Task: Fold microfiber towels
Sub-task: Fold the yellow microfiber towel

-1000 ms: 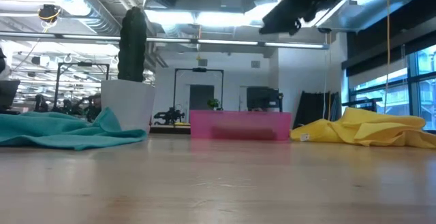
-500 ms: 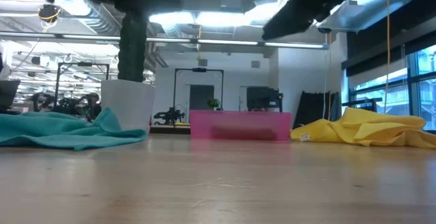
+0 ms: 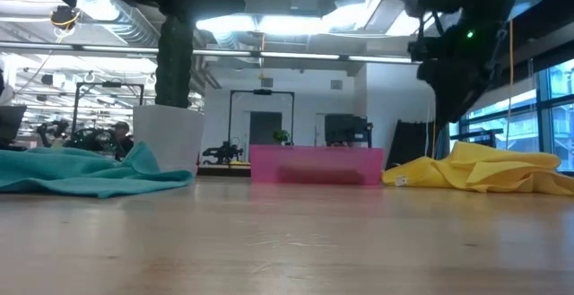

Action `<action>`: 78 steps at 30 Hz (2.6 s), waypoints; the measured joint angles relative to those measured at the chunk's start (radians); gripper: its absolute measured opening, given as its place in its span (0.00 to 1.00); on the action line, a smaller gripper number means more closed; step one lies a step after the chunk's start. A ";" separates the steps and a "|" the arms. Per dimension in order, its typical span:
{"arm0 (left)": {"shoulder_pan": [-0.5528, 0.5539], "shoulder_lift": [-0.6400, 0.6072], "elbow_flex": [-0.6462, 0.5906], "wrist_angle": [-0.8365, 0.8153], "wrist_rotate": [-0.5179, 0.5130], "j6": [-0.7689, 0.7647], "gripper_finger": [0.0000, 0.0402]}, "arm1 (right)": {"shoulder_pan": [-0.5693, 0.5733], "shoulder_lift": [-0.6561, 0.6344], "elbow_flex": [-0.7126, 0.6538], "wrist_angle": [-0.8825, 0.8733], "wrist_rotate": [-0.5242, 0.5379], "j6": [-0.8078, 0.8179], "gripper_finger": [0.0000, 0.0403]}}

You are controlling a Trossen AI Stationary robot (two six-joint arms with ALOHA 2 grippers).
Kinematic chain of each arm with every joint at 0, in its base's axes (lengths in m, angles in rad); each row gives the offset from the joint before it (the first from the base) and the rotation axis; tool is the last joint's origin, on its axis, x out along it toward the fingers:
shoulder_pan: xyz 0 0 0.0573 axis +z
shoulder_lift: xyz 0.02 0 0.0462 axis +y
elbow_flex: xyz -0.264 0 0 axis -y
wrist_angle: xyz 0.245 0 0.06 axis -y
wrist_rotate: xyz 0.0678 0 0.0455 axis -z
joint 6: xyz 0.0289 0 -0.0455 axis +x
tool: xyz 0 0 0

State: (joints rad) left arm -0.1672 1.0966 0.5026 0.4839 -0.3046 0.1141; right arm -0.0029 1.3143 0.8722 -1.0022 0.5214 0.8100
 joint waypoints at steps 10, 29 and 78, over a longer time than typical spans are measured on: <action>-0.020 0.001 0.000 -0.027 0.003 -0.028 0.24 | -0.187 0.009 -0.075 0.095 0.049 -0.188 0.60; -0.023 0.001 0.000 -0.021 0.003 -0.028 0.24 | -0.323 0.160 -0.191 0.212 0.067 -0.188 0.43; -0.029 0.418 0.169 0.189 0.199 0.030 0.47 | 0.468 -0.110 0.404 0.293 0.203 -0.401 0.01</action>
State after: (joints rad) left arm -0.1960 1.5147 0.6714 0.6724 -0.1057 0.1445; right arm 0.4654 1.2045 1.2762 -0.7088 0.7247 0.4087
